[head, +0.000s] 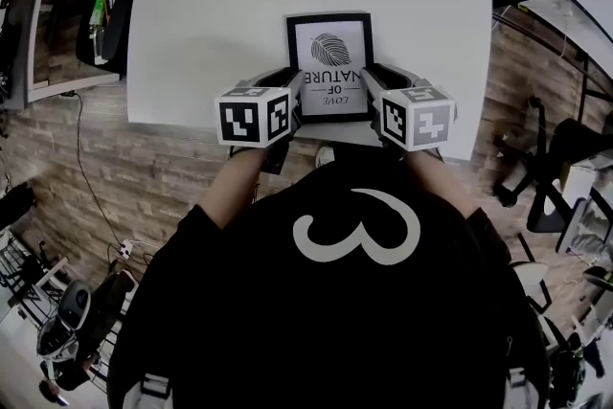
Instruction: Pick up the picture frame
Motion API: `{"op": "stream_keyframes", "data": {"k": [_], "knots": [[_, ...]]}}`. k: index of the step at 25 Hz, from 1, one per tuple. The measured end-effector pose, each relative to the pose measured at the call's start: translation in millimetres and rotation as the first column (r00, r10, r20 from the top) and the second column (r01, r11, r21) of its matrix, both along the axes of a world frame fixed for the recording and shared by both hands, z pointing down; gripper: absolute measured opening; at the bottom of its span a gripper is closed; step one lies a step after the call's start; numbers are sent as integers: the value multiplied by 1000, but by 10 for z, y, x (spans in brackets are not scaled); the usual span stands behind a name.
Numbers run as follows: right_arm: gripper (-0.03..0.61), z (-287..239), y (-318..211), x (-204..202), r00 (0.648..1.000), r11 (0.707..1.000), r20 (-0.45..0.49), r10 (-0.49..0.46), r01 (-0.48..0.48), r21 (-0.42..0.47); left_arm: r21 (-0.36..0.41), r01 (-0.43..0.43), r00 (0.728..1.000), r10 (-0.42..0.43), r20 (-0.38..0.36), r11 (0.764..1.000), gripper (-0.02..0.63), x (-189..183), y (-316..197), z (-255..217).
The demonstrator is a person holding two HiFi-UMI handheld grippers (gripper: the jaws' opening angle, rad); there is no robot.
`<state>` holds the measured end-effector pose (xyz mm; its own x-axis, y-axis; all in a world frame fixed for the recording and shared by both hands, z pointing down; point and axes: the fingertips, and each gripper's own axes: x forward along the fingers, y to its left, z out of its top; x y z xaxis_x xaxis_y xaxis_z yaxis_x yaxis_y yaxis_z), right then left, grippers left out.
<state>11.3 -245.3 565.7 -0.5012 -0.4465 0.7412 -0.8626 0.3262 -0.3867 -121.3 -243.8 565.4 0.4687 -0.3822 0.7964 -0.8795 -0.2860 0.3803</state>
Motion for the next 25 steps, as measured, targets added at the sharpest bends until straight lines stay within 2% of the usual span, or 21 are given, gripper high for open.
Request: {"op": "stream_keyframes", "data": {"k": [13,19,25], "knots": [[97,-29,-6,35,1000,999,0,16,-16,-30,11,16,1000,-15,-13,1000,98,19,3,-81],[97,-196,15,23,999,999,26,33,-34,15,38,19,1000,-18,-25,999,98,8,39,-214],[97,-381,124,86,998,996,54,44,-48,70,107,23,1000,-21,-21,994,98,61,117,-433]]}}
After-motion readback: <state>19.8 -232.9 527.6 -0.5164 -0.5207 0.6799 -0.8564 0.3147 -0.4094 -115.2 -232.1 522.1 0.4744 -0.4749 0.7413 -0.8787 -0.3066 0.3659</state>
